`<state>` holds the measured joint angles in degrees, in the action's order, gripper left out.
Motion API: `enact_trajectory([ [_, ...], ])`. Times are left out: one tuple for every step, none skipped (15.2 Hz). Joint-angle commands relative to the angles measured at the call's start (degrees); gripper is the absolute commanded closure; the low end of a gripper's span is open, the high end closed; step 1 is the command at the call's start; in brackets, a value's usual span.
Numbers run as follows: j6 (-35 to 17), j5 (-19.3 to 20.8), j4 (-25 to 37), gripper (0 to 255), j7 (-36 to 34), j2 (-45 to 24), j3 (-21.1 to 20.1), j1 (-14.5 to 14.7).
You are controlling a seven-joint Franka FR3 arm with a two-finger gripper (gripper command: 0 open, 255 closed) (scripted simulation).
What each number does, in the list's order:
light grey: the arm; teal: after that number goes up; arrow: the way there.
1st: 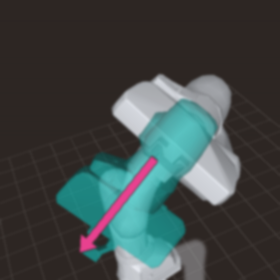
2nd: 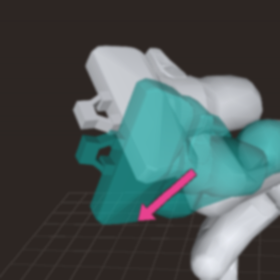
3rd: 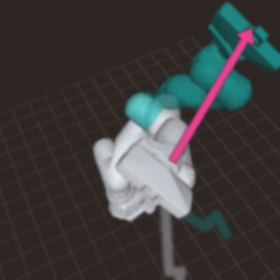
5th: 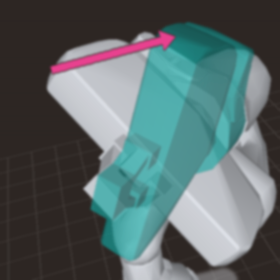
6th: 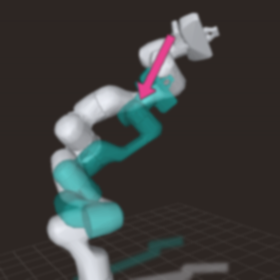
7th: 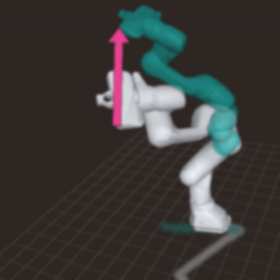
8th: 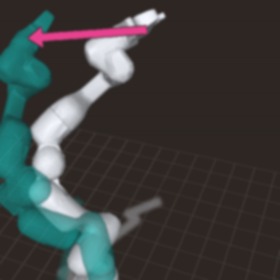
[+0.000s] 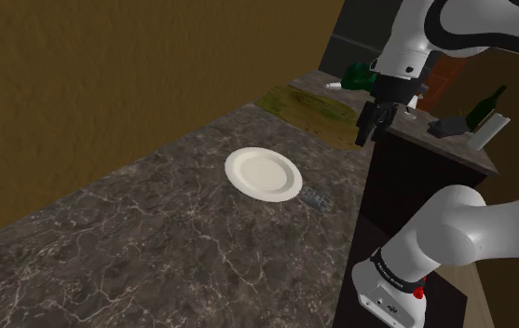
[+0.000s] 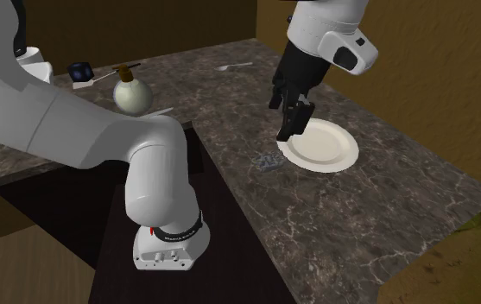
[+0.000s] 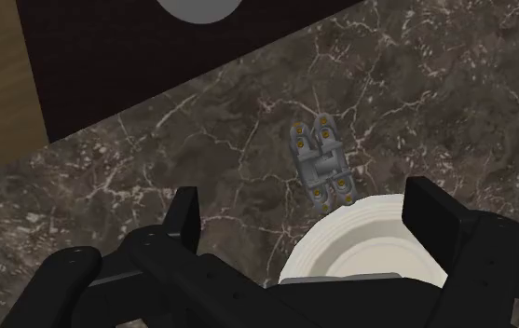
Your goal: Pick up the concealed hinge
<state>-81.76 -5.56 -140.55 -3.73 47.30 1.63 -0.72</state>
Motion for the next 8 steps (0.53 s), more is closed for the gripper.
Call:
enact_trajectory([
  [0.0,0.0,0.0,0,0.0,0.0,0.0,0.0],
  [-2.33,-0.11,-2.31,0,0.41,0.93,-0.76,0.58],
  [-4.68,-0.24,-4.57,0,0.81,1.78,-1.53,1.17],
  [-7.08,-0.4,-6.79,0,1.19,2.55,-2.32,1.8],
  [-9.51,-0.58,-8.95,0,1.56,3.22,-3.12,2.44],
  [-11.99,-0.77,-11.07,0,1.91,3.8,-3.93,3.12],
  [-14.53,-0.99,-13.13,0,2.24,4.26,-4.76,3.83],
  [-17.13,-1.23,-15.14,0,2.56,4.61,-5.62,4.54],
])
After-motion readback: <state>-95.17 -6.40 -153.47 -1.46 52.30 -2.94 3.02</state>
